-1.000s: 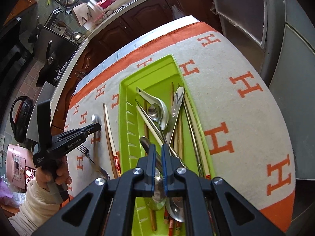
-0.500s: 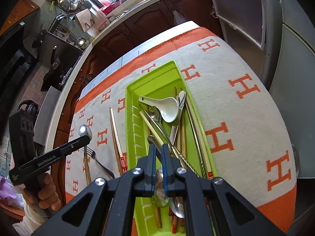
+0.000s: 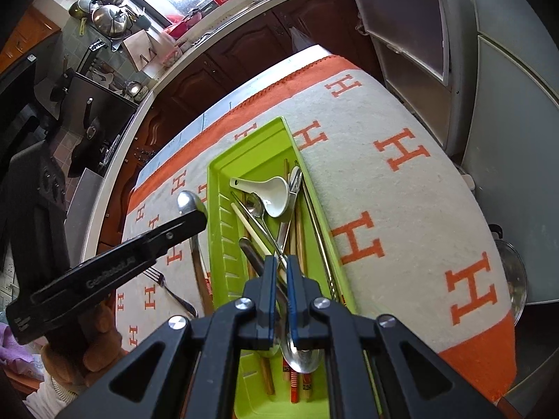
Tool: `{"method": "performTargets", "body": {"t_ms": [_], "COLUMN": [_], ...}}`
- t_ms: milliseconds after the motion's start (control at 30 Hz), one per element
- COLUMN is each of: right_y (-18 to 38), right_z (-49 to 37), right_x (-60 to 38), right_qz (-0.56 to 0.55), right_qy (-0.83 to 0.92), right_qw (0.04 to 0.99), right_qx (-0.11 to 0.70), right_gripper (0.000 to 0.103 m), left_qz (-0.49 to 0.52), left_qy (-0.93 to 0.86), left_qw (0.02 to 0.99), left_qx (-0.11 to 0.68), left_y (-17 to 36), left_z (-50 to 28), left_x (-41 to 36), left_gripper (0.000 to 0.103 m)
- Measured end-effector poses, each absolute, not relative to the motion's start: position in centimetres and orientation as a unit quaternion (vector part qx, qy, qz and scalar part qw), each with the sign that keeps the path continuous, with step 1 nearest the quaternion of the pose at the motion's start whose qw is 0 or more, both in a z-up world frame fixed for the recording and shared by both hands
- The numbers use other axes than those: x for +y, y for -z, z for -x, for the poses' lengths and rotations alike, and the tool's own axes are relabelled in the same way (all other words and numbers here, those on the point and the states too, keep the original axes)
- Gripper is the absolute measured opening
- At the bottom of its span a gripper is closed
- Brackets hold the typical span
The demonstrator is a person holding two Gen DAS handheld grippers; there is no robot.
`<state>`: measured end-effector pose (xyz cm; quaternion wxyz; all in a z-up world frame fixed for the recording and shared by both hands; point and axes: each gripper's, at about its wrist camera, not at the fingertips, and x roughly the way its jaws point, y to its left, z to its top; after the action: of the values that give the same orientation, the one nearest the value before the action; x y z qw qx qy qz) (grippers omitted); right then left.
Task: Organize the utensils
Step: 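Carry the steel spoon into the green tray and open the left gripper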
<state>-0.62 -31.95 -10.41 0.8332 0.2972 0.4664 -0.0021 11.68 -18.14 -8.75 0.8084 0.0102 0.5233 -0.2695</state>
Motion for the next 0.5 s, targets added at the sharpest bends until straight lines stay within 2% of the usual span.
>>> {"method": "performTargets", "body": {"t_ms": [167,300,500], "right_y": [10.3,10.1,9.8], "right_z": [0.5,0.1,-0.3], "right_x": [-31.8,-31.2,-29.6], "right_qz": [-0.289,-0.280,-0.265], "right_qy": [-0.001,-0.009,-0.026], "right_qw": [0.837,0.838,0.840], "right_qx": [0.465,0.468,0.474], "right_gripper": [0.006,0.006,0.006], "left_qz": [-0.042,-0.045,-0.060], "left_qy": [0.252,0.252,0.246], "left_qw": [0.805,0.801,0.810], "left_qx": [0.536,0.542,0.529], "left_y": [11.3,11.4,9.3], "left_z": [-13.0,-12.7,-10.4], "left_x": [-19.6,-19.1,-16.6], "left_gripper": [0.000,0.001,0.020]}}
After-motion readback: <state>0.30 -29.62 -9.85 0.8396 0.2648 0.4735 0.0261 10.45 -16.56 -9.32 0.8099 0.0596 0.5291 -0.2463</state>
